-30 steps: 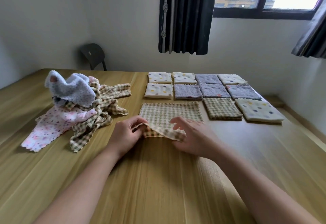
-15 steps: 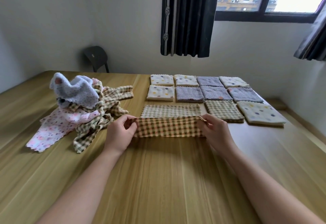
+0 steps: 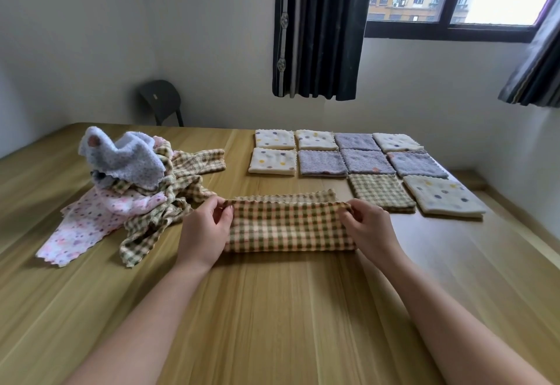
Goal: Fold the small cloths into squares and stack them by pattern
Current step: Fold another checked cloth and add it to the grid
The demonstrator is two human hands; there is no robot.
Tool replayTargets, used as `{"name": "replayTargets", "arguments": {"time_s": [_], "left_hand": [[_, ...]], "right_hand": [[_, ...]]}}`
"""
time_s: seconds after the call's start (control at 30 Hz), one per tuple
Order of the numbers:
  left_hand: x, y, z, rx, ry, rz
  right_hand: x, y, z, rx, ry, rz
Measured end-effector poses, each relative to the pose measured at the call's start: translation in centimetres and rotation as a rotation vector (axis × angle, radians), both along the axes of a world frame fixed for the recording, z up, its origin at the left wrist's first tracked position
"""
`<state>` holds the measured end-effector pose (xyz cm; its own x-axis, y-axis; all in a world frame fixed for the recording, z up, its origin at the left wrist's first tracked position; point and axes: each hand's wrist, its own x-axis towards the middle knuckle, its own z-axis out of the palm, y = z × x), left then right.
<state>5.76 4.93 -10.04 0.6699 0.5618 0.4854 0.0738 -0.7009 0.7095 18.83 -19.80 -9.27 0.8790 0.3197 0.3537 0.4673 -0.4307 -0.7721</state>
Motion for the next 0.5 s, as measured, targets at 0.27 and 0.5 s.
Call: {"name": "replayTargets", "arguments": {"time_s": [0.27,0.5], "left_hand": [[2.3,0.3,1.0,0.111,0.241,0.134],[5.0,0.3,2.1,0.292,0.530,0.307]], "right_hand": [[2.2,2.9,2.0,-0.241,-0.074,-0.085],[4.9,6.1,1.4,-0.638,-0.143,-0.180]]}}
